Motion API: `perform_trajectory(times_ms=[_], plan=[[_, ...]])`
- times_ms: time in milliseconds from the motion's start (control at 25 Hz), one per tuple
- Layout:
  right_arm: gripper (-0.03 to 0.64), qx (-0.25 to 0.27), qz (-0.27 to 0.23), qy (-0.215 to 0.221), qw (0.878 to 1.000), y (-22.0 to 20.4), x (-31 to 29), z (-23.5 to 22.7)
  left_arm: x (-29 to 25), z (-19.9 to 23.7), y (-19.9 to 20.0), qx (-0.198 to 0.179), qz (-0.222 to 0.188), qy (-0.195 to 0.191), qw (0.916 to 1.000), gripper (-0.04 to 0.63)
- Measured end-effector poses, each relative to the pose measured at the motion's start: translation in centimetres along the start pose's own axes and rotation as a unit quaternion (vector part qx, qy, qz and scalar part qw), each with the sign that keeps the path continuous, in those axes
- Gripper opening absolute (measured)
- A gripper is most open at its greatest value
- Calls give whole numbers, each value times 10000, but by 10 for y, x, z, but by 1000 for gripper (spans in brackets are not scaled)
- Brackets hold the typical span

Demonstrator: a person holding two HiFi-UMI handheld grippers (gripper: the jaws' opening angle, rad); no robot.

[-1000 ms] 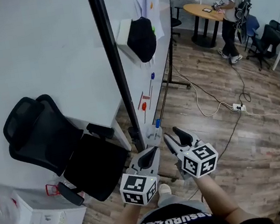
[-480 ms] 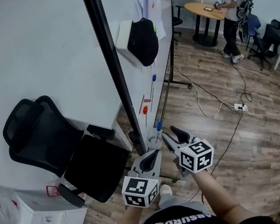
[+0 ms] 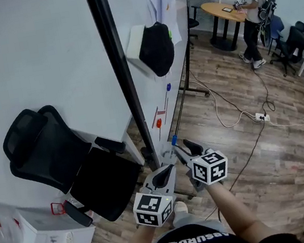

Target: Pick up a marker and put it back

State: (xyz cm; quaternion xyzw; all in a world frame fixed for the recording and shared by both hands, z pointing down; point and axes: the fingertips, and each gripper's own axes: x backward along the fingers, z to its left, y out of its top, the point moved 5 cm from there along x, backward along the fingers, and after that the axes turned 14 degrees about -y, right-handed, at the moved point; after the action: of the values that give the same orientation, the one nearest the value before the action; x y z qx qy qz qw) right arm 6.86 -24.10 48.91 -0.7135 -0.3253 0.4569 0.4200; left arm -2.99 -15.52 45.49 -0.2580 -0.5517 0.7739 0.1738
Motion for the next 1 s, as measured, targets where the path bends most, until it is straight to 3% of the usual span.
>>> perform_trajectory(times_ms=[1000], plan=[[141,-146,516,155,9984,-17,-43,-3,-2,10,6,-59,-29,87,9999,8]])
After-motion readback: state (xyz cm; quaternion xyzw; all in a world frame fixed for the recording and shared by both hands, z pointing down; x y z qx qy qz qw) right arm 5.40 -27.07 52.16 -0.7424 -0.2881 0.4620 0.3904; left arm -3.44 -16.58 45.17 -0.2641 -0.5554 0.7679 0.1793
